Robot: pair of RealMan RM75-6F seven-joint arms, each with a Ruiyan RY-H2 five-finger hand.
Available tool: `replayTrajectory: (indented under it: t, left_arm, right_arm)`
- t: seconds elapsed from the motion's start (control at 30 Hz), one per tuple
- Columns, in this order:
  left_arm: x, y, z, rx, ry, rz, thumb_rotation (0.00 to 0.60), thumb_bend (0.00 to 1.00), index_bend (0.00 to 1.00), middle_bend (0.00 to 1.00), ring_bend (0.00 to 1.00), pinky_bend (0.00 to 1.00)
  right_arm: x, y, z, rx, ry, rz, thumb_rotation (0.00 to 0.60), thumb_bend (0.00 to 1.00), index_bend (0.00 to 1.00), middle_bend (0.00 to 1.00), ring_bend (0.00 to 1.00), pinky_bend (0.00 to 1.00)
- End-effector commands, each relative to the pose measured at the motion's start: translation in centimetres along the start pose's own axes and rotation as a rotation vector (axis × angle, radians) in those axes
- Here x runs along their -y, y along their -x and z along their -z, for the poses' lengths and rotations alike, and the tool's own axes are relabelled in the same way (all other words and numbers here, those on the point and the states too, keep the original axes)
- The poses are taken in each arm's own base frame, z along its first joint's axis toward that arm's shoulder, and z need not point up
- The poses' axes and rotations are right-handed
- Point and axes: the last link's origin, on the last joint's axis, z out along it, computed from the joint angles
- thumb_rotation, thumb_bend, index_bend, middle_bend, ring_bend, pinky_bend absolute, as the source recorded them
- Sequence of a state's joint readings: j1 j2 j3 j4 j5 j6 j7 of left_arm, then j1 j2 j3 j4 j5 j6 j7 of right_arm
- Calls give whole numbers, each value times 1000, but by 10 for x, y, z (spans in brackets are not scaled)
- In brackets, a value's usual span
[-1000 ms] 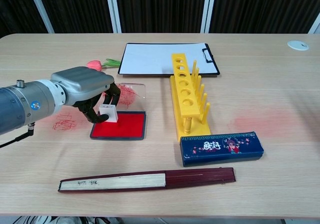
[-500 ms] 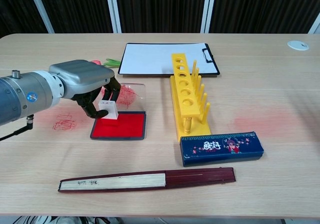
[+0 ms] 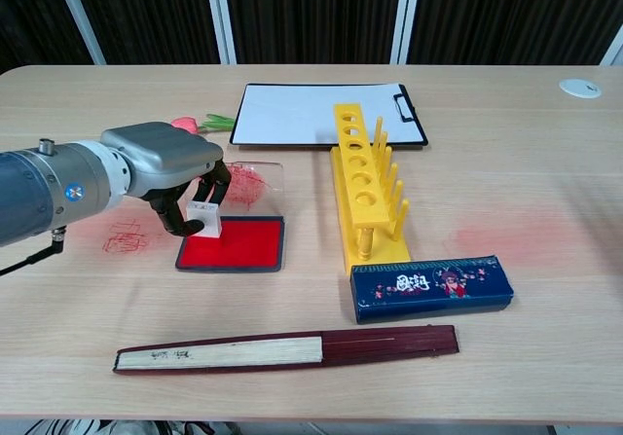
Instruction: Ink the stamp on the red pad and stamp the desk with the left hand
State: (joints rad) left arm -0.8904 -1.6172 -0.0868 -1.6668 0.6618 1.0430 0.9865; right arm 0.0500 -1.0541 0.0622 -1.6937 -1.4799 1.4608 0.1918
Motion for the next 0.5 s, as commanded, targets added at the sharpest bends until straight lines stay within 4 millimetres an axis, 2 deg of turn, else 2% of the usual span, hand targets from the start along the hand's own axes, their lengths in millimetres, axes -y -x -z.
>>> replayTrajectory:
  t: [0.03, 0.5]
  left_arm:
    - [-2, 2, -1, 5, -3, -9, 600, 481, 736, 736, 558, 640]
    - [-2, 10, -2, 28, -12, -30, 600, 481, 736, 736, 558, 640]
  right_arm:
    - [0, 0, 0, 0, 0, 0, 600, 273, 72, 0, 0, 192]
    - [0, 0, 0, 0, -1, -4, 600, 273, 73, 0, 0, 192]
